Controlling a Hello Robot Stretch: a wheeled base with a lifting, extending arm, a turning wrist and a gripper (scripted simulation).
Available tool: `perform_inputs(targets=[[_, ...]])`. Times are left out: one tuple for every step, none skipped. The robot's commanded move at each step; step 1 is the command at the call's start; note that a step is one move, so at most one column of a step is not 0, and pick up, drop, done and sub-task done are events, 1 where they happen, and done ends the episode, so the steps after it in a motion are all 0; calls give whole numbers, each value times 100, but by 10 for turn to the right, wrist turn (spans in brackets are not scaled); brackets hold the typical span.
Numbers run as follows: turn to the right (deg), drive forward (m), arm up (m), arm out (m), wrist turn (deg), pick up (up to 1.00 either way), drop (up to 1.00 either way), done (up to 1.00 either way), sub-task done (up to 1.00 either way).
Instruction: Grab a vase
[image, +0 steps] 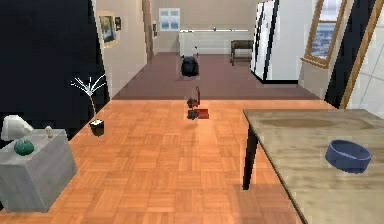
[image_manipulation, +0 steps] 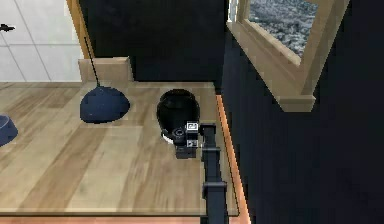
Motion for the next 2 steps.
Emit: perform_inputs(targets=[[0,0,10,0,0,0,0,0,0],[0,0,0,0,0,0,0,100,0]])
